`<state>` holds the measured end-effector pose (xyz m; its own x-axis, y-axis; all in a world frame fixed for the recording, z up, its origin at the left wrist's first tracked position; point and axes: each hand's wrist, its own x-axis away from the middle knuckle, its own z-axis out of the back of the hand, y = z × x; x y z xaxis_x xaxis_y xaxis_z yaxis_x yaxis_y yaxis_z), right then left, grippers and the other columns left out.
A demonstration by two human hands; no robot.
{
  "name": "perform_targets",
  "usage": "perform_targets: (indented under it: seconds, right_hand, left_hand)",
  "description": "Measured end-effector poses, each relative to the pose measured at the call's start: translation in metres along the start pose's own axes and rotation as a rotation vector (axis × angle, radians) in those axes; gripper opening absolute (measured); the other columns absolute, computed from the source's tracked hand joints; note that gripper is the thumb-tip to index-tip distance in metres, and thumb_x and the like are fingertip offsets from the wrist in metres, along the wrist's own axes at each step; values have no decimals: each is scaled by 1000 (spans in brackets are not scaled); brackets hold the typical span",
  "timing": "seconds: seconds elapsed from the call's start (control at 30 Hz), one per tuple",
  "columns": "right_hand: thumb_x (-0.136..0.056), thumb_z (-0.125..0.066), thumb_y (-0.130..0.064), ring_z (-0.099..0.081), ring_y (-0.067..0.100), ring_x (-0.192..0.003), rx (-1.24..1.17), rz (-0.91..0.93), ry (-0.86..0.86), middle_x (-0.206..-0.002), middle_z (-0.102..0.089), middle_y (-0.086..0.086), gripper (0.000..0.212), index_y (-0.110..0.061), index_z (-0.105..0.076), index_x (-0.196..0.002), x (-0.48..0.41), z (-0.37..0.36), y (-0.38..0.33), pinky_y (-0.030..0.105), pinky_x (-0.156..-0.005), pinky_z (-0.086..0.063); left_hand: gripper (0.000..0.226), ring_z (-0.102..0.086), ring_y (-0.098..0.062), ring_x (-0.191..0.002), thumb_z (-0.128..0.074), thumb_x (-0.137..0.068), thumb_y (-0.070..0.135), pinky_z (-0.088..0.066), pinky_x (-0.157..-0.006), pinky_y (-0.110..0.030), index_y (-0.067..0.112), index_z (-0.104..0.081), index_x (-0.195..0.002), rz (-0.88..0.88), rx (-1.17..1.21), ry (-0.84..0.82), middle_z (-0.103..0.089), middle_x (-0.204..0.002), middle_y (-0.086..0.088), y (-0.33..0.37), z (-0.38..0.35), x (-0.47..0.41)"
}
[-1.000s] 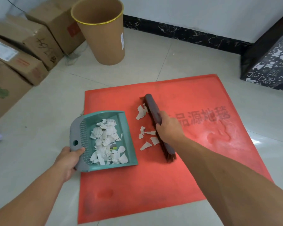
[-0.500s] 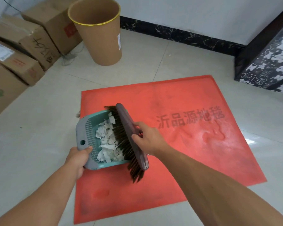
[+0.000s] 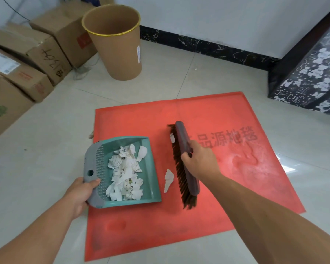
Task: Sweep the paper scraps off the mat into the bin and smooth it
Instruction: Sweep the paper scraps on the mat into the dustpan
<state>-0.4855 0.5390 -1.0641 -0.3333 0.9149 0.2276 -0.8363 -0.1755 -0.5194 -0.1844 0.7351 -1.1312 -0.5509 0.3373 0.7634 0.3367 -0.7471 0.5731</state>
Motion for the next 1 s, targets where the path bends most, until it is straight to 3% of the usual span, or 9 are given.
perform_targets:
  seconds: [0.13,0.27,0.4,0.63,0.77,1.0]
  right_hand:
    - [-83,-54,-25,-56,35,-72,44,-22,-143,-79,-54,7,36,-18,-45,-117,12,-9,5,36,-58,-45]
    - [-82,-57,-21,-48,31,-71,-11,84,-263,-81,-52,9,34,-12,-42,-111,22,-22,-3,31,-58,-29]
    - [-83,-55,-20,-59,36,-82,-145,91,-231,-89,-66,14,36,-15,-47,-117,25,-34,-21,35,-62,-40]
    - [-80,-55,-23,-63,27,-94,-296,139,-138,-101,-70,3,46,-29,-52,-126,19,-28,-40,33,-79,-49]
    - [-81,-56,-26,-63,35,-94,-144,134,-30,-100,-70,12,46,-24,-51,-127,9,-11,-25,36,-75,-49]
    - [-82,-51,-28,-58,35,-78,110,37,-74,-83,-59,9,42,-20,-47,-123,13,-5,1,36,-61,-44]
  left_hand:
    - [25,-67,-35,-98,-61,-95,15,-55,-86,-50,8,-59,-119,-9,-38,5,-71,-108,-15,-6,4,3]
    - [26,-68,-34,-97,-62,-94,15,-55,-88,-50,8,-59,-119,-13,-30,21,-71,-108,-15,-14,-3,6]
    - [24,-69,-33,-93,-63,-93,16,-56,-88,-49,8,-62,-115,-22,-1,26,-72,-106,-15,-19,-22,11]
    - [19,-70,-33,-93,-62,-94,14,-55,-89,-50,8,-65,-112,-23,11,11,-73,-102,-14,-18,-19,10]
    - [27,-71,-33,-92,-65,-91,19,-57,-85,-52,9,-63,-116,-7,-3,25,-73,-104,-13,-20,-17,4]
    - [31,-70,-33,-92,-66,-90,19,-56,-86,-52,9,-61,-118,2,-14,29,-72,-105,-13,-15,-17,0]
